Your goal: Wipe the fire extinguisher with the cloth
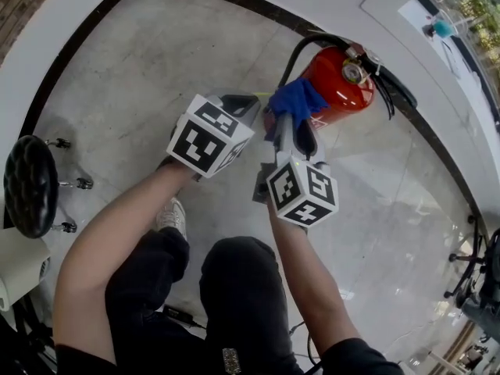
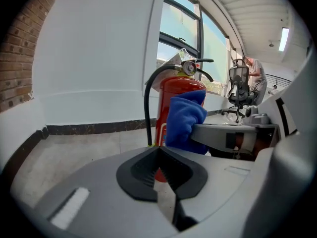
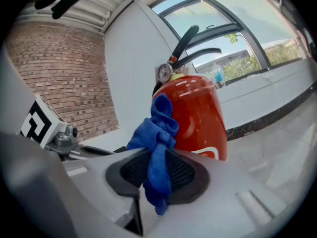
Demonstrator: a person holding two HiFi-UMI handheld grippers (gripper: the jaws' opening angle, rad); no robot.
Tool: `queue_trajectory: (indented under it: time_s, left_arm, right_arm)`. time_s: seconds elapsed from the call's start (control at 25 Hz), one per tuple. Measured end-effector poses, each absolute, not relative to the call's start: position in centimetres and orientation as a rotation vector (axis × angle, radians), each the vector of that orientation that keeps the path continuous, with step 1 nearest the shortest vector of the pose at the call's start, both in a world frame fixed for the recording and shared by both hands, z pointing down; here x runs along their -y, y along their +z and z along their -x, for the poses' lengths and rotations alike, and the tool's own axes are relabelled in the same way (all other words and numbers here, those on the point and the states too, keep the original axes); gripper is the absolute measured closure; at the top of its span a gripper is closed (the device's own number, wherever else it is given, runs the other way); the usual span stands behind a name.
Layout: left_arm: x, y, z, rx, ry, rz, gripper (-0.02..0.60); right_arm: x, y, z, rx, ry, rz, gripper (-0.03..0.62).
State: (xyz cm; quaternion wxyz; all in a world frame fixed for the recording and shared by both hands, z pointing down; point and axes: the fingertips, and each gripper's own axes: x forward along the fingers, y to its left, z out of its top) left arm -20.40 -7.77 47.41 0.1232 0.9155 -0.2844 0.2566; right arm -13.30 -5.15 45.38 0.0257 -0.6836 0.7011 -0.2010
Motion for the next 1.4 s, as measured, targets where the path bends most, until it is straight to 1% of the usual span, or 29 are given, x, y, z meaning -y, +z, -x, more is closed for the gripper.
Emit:
queue_trajectory:
  time_s: [0.28, 0.56, 0.68, 0.84, 1.08, 1.28, 1.4]
  left_arm:
    - [5.9, 47.0, 17.0, 0.756, 0.766, -2.724, 0.577]
    - [4.9, 46.8, 15.0, 0.699, 0.784, -2.751, 0.577]
    - [4.8, 47.1, 14.5, 0.688, 0.787, -2.756, 0.577]
    - [4.8, 47.4, 14.4, 0.684, 0.788, -2.749, 0.577]
    - [4.9, 48.2, 15.2, 0.691, 0.806, -2.728, 0.577]
    - [5.5, 48.7, 16.1, 0.713, 0.81, -2.699, 0.577]
    - [5.8, 48.9, 16.6, 0.721, 0.818, -2.693, 0.577]
  right_arm:
    - [2.1, 43.7, 9.2, -2.261, -0.388, 2.203, 0.5]
    - [1.7, 43.4, 2.6, -2.32, -0.236, 2.338, 0.5]
    - [2.9, 43.8, -0.2, -2.323, -0.259, 2.353, 0.5]
    - [4.6, 45.1, -2.2, -2.379, -0.281, 2.385, 0.5]
    - [4.1, 48.6, -1.4, -2.452, -0.409, 2.404, 0.5]
    - [2.3, 50.4, 2.2, -2.515, -0.575, 2.283, 0.502]
    - [1.7, 50.2, 5.0, -2.546, -0.615, 2.196, 0.502]
